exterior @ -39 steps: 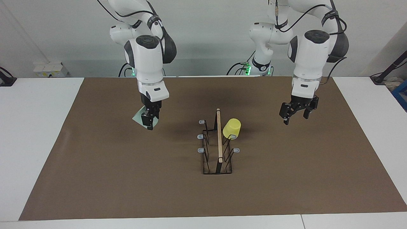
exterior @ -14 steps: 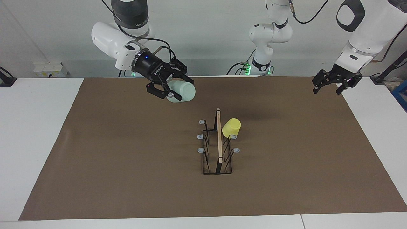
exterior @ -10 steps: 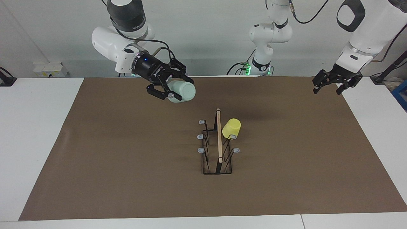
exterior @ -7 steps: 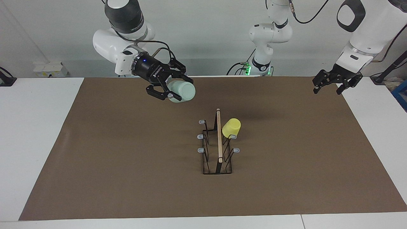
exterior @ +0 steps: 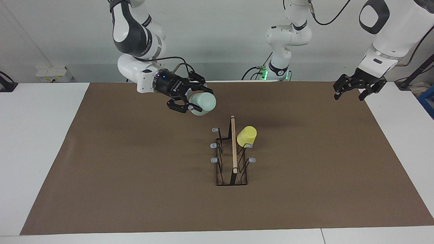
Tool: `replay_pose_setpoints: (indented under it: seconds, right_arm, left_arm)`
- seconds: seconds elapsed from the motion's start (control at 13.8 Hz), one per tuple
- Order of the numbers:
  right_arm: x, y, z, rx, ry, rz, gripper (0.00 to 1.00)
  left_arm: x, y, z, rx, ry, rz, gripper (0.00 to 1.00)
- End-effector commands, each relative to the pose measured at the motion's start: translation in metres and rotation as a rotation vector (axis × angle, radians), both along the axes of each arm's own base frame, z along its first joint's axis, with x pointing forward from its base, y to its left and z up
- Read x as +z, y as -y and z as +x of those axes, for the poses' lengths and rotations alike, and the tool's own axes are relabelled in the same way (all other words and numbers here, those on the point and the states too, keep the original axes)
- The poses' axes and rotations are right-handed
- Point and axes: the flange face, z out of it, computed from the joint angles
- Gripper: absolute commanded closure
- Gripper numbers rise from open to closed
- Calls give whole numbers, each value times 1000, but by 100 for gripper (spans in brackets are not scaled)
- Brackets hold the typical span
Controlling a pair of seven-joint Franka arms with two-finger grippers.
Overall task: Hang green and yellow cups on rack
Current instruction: 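Carry the green cup with the right gripper toward the rack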
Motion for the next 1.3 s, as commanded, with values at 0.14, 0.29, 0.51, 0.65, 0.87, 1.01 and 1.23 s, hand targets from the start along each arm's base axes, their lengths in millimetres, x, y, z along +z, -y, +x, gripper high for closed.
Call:
replay_pose_setpoints:
  seconds: [0.14, 0.29, 0.51, 0.65, 0.87, 1.01, 1.23]
  right_arm:
    - [-49, -14, -28, -25, 49, 4, 100]
    - [-72, -16, -33, -6, 64, -7, 100]
    - [-99, -18, -36, -16, 82, -24, 100]
    - [-106, -20, -41, -13, 65, -36, 100]
    - [-122, -23, -46, -12, 56, -58, 100]
    - [-127, -32, -45, -36, 56, -41, 100]
    - [-151, -42, -35, -29, 91, -17, 100]
  left_arm:
    - [1, 1, -2, 8, -3, 2, 0]
    - [1, 0, -2, 10, -3, 2, 0]
    - [1, 0, -2, 10, -3, 2, 0]
    - [1, 0, -2, 10, -3, 2, 0]
    - [1, 0, -2, 10, -3, 2, 0]
    - [1, 1, -2, 8, -3, 2, 0]
    - [1, 0, -2, 10, -3, 2, 0]
